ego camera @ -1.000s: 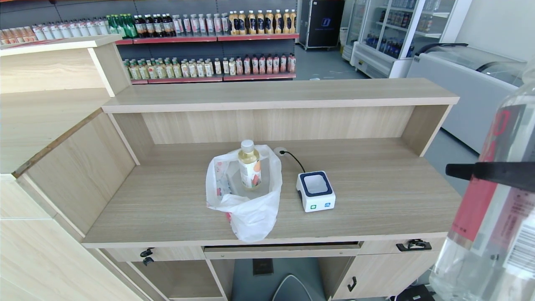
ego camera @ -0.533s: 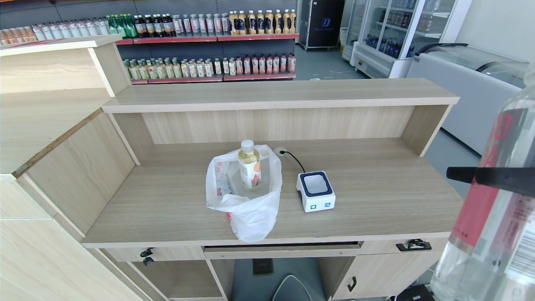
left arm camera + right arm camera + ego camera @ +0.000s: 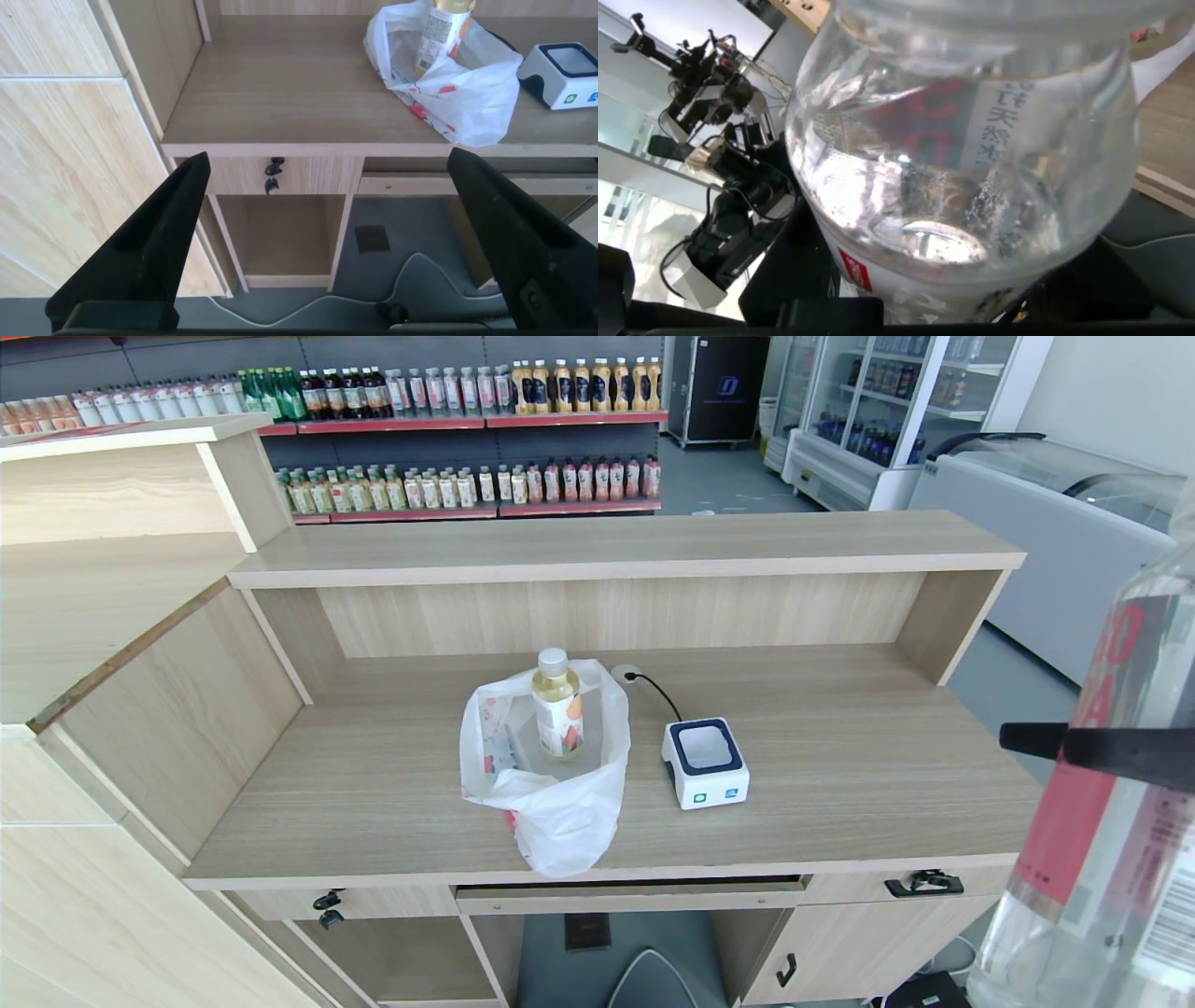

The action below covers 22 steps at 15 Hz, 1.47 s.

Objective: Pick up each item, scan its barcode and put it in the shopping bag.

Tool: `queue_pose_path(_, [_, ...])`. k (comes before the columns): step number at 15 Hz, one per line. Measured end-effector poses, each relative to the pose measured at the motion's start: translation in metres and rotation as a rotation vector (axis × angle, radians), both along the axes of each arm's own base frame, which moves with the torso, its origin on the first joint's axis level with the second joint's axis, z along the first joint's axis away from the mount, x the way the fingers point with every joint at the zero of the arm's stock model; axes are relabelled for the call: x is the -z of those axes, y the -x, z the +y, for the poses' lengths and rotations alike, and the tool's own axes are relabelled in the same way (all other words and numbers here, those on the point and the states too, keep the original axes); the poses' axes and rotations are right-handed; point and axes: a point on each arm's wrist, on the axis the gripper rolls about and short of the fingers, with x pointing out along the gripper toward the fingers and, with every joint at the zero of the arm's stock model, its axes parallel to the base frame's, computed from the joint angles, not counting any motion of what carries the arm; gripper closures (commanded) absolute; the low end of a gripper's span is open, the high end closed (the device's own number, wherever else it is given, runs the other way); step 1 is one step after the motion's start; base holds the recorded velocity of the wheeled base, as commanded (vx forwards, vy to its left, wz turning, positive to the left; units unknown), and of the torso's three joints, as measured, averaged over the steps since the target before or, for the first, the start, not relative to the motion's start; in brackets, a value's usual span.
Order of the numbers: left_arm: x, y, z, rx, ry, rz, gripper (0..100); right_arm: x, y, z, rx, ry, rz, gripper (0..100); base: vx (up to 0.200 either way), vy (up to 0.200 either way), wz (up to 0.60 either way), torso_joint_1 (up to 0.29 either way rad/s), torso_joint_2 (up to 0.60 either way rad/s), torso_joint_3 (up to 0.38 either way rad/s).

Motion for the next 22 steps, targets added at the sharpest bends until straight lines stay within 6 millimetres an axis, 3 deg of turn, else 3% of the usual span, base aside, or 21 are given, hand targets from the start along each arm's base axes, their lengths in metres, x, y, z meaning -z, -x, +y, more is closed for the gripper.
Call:
queue_pose_path(5, [0.0,0.0,0.0,0.0,0.0,0.0,0,0.0,-0.001,0.0,0.008,0.004,-0.008,100,0.0,0.0,0.0,0.0,0.0,0.0])
queue_pose_path(8, [0.0,0.0,0.0,0.0,0.0,0.0,0,0.001,-0.012,-0.003,0.074,0.055,-0.079,100,0.0,0.0,0.0,0.0,0.0,0.0])
queue_pose_path(11, [0.0,0.0,0.0,0.0,0.0,0.0,0,0.011,-0.054,-0.019,0.3,0.248,-0.357,100,0.0,0.0,0.0,0.0,0.0,0.0])
queue_pose_path(15, [0.0,0.0,0.0,0.0,0.0,0.0,0,0.04,-0.125,-0.054,0.635,0.557,-0.636,100,0.0,0.0,0.0,0.0,0.0,0.0])
queue_pose_path(18, [0.0,0.0,0.0,0.0,0.0,0.0,0,0.06,-0.159,-0.062,0.692,0.741,-0.824,100,0.0,0.0,0.0,0.0,0.0,0.0])
queue_pose_path(22, [0.0,0.0,0.0,0.0,0.0,0.0,0,0.084,-0.193,-0.06,0.697,0.828,-0.991,100,0.0,0.0,0.3,0.002,0.0,0.001])
